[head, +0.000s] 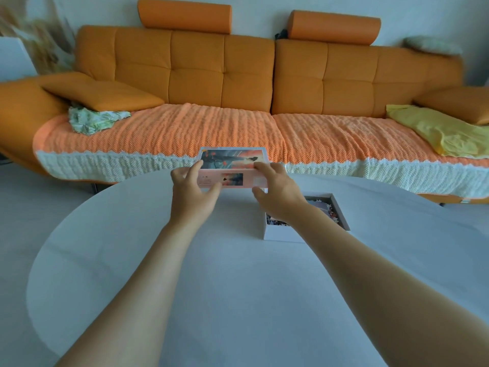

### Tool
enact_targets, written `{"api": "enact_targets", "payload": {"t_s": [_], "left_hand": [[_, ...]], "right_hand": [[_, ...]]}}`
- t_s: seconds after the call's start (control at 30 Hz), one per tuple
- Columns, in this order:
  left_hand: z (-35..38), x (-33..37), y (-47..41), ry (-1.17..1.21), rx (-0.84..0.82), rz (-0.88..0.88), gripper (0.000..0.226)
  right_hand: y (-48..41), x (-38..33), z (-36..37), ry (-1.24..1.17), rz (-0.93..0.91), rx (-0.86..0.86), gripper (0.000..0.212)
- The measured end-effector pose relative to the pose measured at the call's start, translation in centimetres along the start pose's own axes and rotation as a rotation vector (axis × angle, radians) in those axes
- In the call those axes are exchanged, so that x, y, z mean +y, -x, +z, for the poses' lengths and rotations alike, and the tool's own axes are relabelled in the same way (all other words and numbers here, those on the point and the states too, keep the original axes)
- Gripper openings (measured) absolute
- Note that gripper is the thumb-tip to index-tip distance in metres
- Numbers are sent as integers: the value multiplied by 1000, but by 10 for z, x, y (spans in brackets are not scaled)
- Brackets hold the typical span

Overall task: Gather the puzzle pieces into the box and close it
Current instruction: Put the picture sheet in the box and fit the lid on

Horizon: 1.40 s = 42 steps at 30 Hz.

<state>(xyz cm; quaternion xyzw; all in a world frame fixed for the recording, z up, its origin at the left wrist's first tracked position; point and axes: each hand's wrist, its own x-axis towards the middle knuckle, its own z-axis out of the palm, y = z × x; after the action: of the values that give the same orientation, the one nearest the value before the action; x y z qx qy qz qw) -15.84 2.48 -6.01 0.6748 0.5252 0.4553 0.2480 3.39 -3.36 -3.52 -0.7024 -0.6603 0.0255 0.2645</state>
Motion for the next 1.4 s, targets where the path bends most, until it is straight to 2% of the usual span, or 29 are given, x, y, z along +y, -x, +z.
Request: {"api": "enact_targets", "payload": {"t_s": [0.17,0.37,0.63,0.93,1.23,1.4], "left_hand": [[7,30,23,131,8,131,53],[36,51,63,77,-130,264,60],[57,58,94,-6,-249,291,64],[65,55,98,-81,-107,378,60],[68,54,100,-63,-78,413,58],[73,50,99,8,-140,350,58]], "right_hand": [[25,17,-36,-195,-26,200,55],[72,53,-64,-172,80,236,52],[124,92,-55,-199,136,238,54],[133,102,-41,-244,163,313,61],[132,103,-38,-283,152,374,59],[129,110,-44,-263,145,330,69]]}}
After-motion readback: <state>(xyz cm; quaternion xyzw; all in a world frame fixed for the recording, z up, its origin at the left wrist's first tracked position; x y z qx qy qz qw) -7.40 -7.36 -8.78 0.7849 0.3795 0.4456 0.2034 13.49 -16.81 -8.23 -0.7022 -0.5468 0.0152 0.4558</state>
